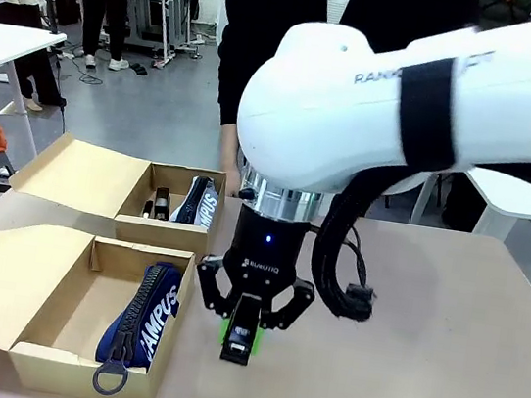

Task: Place items inside the box.
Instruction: Pick up a Pencil pouch or Stapler and place it inside the Mailer Box closest to the robot.

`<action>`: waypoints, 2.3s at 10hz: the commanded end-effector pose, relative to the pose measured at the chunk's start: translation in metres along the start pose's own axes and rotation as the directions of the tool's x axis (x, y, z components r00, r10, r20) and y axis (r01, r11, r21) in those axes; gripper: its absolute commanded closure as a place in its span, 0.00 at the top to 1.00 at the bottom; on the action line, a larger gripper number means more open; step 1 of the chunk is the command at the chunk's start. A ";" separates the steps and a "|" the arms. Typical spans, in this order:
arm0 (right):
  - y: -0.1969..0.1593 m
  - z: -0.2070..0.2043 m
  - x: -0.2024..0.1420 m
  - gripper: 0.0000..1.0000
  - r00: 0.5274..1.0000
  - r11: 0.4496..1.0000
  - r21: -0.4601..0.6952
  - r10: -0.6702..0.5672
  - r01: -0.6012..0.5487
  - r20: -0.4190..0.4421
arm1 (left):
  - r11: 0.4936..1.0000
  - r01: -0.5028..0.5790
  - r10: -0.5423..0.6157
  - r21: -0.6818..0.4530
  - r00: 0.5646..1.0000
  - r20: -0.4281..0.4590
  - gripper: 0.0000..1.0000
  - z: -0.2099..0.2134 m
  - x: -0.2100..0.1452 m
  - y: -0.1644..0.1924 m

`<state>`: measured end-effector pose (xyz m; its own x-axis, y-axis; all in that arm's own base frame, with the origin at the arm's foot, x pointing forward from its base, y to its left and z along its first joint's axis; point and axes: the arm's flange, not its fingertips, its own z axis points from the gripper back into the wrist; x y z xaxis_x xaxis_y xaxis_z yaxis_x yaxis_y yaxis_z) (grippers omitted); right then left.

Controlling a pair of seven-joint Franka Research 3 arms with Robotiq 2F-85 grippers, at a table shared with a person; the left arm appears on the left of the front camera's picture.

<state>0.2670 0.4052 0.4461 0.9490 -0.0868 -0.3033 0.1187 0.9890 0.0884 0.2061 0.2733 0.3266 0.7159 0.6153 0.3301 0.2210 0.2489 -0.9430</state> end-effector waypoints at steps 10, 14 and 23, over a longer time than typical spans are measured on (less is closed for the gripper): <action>-0.008 -0.005 -0.008 0.37 0.993 1.000 -0.004 0.002 -0.002 0.120 | 1.000 0.021 -0.021 -0.018 1.000 0.020 0.96 -0.003 -0.002 -0.002; -0.153 -0.013 -0.060 0.37 0.942 0.982 0.018 0.175 -0.188 0.287 | 1.000 0.021 -0.021 -0.018 1.000 0.020 0.96 -0.003 -0.002 -0.002; -0.141 0.010 -0.072 0.37 0.929 0.971 0.184 0.080 -0.155 0.362 | 1.000 0.021 -0.021 -0.018 1.000 0.020 0.96 -0.003 -0.002 -0.002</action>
<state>0.1841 0.2751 0.4601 0.9972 -0.0533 0.0523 0.0339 0.9472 0.3188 0.2059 0.2735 0.3265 0.7154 0.6157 0.3302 0.2209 0.2491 -0.9430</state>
